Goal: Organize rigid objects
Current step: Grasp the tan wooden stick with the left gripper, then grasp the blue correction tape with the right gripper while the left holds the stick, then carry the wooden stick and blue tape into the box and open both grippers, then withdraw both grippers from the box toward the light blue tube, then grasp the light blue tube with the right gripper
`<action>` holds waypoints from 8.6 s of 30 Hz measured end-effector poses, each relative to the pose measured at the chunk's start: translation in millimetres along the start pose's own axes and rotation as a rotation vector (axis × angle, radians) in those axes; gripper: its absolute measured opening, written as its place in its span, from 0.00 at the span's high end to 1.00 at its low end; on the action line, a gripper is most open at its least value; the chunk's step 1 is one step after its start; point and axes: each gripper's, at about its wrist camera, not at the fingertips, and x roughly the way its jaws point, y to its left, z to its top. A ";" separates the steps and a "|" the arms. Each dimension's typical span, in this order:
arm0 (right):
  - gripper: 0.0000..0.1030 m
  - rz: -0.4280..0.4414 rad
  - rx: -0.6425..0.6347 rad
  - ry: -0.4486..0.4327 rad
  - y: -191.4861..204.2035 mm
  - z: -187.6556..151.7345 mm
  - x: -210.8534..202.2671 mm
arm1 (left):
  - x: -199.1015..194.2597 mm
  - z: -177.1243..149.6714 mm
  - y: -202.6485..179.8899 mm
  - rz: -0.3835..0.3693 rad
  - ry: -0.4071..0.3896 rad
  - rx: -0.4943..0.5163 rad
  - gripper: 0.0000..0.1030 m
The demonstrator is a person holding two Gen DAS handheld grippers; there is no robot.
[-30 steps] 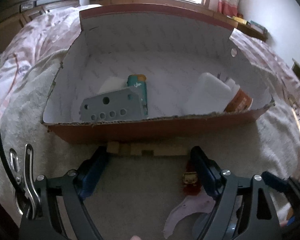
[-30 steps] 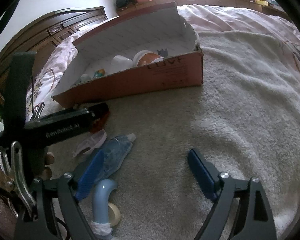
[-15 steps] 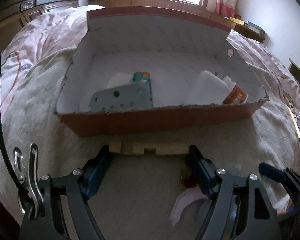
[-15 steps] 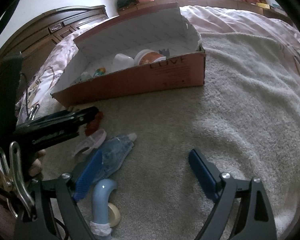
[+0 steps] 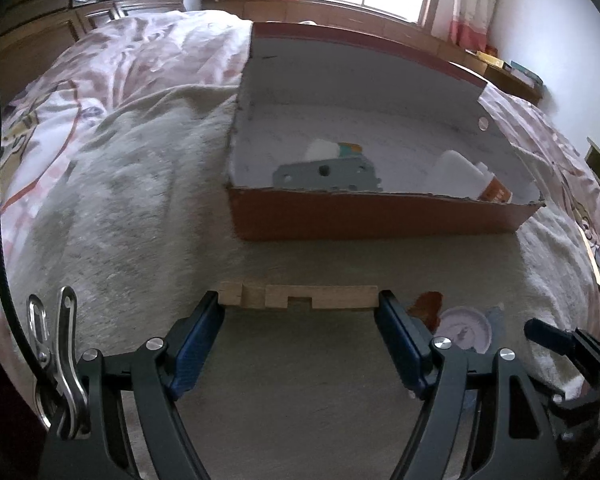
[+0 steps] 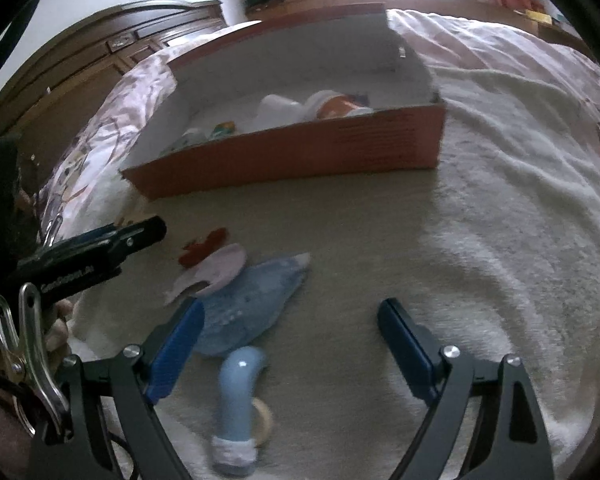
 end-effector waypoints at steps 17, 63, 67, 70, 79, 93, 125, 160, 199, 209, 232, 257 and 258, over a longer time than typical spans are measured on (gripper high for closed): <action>0.35 -0.170 -0.169 -0.005 47.7 -5.7 18.5 | 2.2 -8.2 20.9 -0.044 -0.008 -0.048 0.24; 0.38 -0.083 -0.112 -0.189 0.0 10.5 -20.1 | -31.4 13.2 -4.8 -0.050 -0.099 0.046 0.24; 0.38 -0.078 -0.097 -0.183 -1.4 12.5 -20.1 | -31.2 19.5 -11.4 -0.063 -0.104 0.068 0.24; 0.38 -0.082 -0.103 -0.195 -0.5 17.3 -23.3 | -31.2 27.4 -14.4 -0.067 -0.117 0.080 0.24; 0.38 -0.067 -0.117 -0.233 0.0 45.9 -29.9 | -25.9 55.1 -20.8 -0.053 -0.138 0.099 0.24; 0.38 -0.065 -0.156 -0.242 6.0 88.8 -15.8 | 2.5 85.3 -28.4 -0.036 -0.131 0.091 0.24; 0.38 -0.097 -0.157 -0.165 -8.9 144.6 41.6 | 45.5 105.1 -24.2 -0.020 -0.109 0.102 0.24; 0.36 -0.071 -0.100 -0.179 -11.7 128.5 14.1 | 23.1 89.4 -30.0 0.021 -0.096 0.093 0.23; 0.36 -0.039 0.004 -0.112 -15.4 43.8 -32.9 | -21.6 7.2 -20.3 0.022 -0.012 0.068 0.23; 0.36 -0.041 -0.005 -0.067 -10.8 6.0 -41.5 | -28.6 -24.7 -19.4 0.005 0.018 0.073 0.23; 0.48 -0.008 -0.027 0.013 12.1 -39.9 -27.8 | -25.1 -66.8 -19.6 0.009 0.102 0.061 0.23; 0.82 -0.046 -0.005 -0.064 -12.2 -19.4 -40.7 | -29.9 -62.6 -21.9 -0.038 0.103 0.051 0.31; 0.82 -0.050 0.002 -0.060 -15.7 -19.1 -39.1 | -30.5 -61.8 -24.0 -0.056 0.106 0.050 0.33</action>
